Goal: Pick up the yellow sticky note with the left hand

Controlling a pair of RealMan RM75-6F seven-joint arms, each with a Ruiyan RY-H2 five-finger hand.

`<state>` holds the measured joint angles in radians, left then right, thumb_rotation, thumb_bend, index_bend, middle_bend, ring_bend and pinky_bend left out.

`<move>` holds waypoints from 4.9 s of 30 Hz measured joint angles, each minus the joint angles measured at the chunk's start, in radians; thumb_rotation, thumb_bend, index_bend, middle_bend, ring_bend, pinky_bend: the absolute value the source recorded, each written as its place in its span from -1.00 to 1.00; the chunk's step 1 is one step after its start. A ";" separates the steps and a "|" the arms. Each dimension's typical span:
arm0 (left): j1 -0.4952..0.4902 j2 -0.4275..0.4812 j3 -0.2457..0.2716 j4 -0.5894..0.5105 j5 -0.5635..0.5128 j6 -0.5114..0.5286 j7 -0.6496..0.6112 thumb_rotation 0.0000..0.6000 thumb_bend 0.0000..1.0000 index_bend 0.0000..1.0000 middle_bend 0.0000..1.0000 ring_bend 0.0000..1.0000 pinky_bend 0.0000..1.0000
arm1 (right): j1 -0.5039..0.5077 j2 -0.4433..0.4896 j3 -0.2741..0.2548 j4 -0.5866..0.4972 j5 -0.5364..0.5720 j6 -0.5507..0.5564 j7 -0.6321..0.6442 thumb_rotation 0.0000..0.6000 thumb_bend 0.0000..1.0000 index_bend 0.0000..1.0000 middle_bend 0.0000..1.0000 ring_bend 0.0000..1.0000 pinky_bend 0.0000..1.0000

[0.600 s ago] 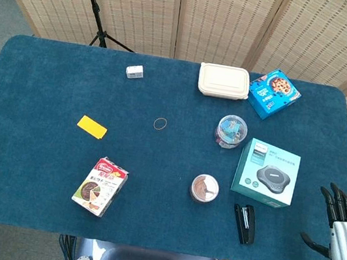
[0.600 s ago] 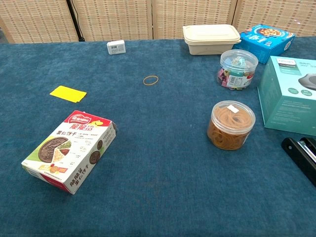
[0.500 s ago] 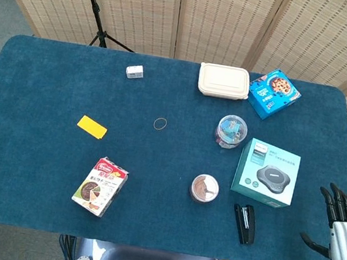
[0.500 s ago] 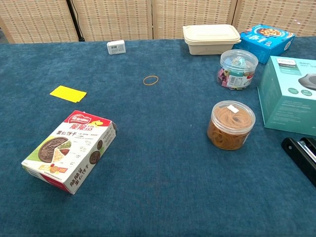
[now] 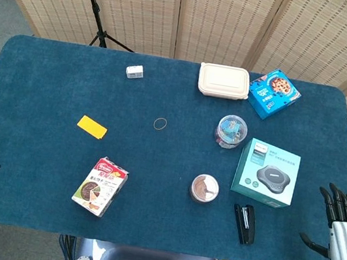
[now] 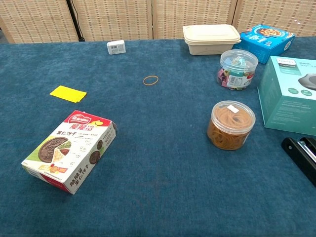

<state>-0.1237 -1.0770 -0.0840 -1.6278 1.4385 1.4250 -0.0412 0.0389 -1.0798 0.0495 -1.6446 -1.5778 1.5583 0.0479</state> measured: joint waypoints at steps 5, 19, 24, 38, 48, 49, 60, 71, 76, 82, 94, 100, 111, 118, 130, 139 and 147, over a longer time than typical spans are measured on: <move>-0.058 -0.038 -0.017 0.095 -0.012 -0.088 -0.066 1.00 -1.00 -1.00 -1.00 -1.00 -1.00 | 0.002 0.000 0.002 0.003 0.012 -0.011 0.003 1.00 -1.00 -1.00 -1.00 -1.00 -1.00; -0.297 -0.241 -0.064 0.441 -0.014 -0.351 -0.184 1.00 -1.00 -1.00 -1.00 -1.00 -1.00 | 0.024 -0.019 0.006 0.023 0.061 -0.079 -0.014 1.00 -1.00 -1.00 -1.00 -1.00 -1.00; -0.371 -0.315 -0.079 0.524 -0.043 -0.435 -0.174 1.00 -0.66 -1.00 -1.00 -1.00 -1.00 | 0.032 -0.025 0.010 0.036 0.086 -0.103 -0.010 1.00 -1.00 -1.00 -1.00 -1.00 -1.00; -0.480 -0.439 -0.098 0.635 -0.121 -0.553 -0.089 1.00 -0.51 -1.00 -1.00 -1.00 -1.00 | 0.044 -0.029 0.022 0.060 0.125 -0.138 0.023 1.00 -1.00 -1.00 -1.00 -1.00 -1.00; -0.528 -0.515 -0.103 0.755 -0.144 -0.595 -0.079 1.00 -0.49 -1.00 -1.00 -1.00 -1.00 | 0.050 -0.030 0.027 0.073 0.141 -0.155 0.040 1.00 -1.00 -1.00 -1.00 -1.00 -1.00; -0.532 -0.524 -0.102 0.767 -0.143 -0.597 -0.081 1.00 -0.49 -1.00 -1.00 -1.00 -1.00 | 0.051 -0.030 0.027 0.075 0.143 -0.157 0.042 1.00 -1.00 -1.00 -1.00 -1.00 -1.00; -0.555 -0.613 -0.089 0.905 -0.129 -0.601 -0.153 1.00 -0.49 -1.00 -1.00 -1.00 -1.00 | 0.056 -0.033 0.029 0.084 0.155 -0.174 0.050 1.00 -1.00 -1.00 -1.00 -1.00 -1.00; -0.579 -0.673 -0.077 1.020 -0.113 -0.622 -0.209 1.00 -0.48 -1.00 -1.00 -1.00 -1.00 | 0.063 -0.038 0.030 0.092 0.168 -0.190 0.053 1.00 -1.00 -1.00 -1.00 -1.00 -1.00; -0.589 -0.692 -0.072 1.053 -0.109 -0.635 -0.216 1.00 -0.48 -1.00 -1.00 -1.00 -1.00 | 0.064 -0.038 0.033 0.096 0.173 -0.194 0.061 1.00 -1.00 -1.00 -1.00 -1.00 -1.00; -0.601 -0.716 -0.070 1.089 -0.104 -0.642 -0.225 1.00 -0.48 -1.00 -1.00 -1.00 -1.00 | 0.065 -0.039 0.034 0.100 0.179 -0.198 0.063 1.00 -1.00 -1.00 -1.00 -1.00 -1.00; -0.629 -0.757 -0.073 1.150 -0.103 -0.664 -0.239 1.00 -0.47 -1.00 -1.00 -1.00 -1.00 | 0.067 -0.040 0.036 0.104 0.187 -0.203 0.065 1.00 -1.00 -1.00 -1.00 -1.00 -1.00; -0.630 -0.758 -0.071 1.152 -0.095 -0.652 -0.252 1.00 -0.44 -1.00 -1.00 -1.00 -1.00 | 0.068 -0.041 0.035 0.103 0.184 -0.205 0.064 1.00 -1.00 -1.00 -1.00 -1.00 -1.00; -0.622 -0.747 -0.061 1.134 -0.089 -0.648 -0.241 1.00 -0.34 -0.56 -1.00 -1.00 -1.00 | 0.068 -0.039 0.032 0.100 0.179 -0.206 0.070 1.00 -1.00 -1.00 -1.00 -1.00 -1.00; -0.620 -0.743 -0.060 1.123 -0.091 -0.649 -0.224 1.00 -0.28 -0.35 -1.00 -1.00 -1.00 | 0.069 -0.039 0.031 0.099 0.178 -0.208 0.070 1.00 -1.00 -1.00 -1.00 -1.00 -1.00; -0.616 -0.728 -0.061 1.088 -0.091 -0.637 -0.223 1.00 -0.18 -0.35 -1.00 -1.00 -1.00 | 0.070 -0.038 0.029 0.096 0.175 -0.209 0.071 1.00 -1.00 -1.00 -1.00 -1.00 -1.00; -0.615 -0.715 -0.058 1.052 -0.089 -0.634 -0.207 1.00 -0.15 -0.31 -1.00 -1.00 -1.00 | 0.069 -0.036 0.028 0.094 0.174 -0.207 0.073 1.00 -1.00 -1.00 -1.00 -1.00 -1.00; -0.614 -0.708 -0.057 1.031 -0.086 -0.624 -0.204 1.00 -0.14 -0.25 -1.00 -1.00 -1.00 | 0.069 -0.036 0.028 0.093 0.174 -0.206 0.074 1.00 -1.00 -1.00 -1.00 -1.00 -1.00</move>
<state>-0.7376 -1.7852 -0.1411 -0.5971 1.3520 0.8008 -0.2456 0.1079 -1.1153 0.0778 -1.5513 -1.4038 1.3524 0.1223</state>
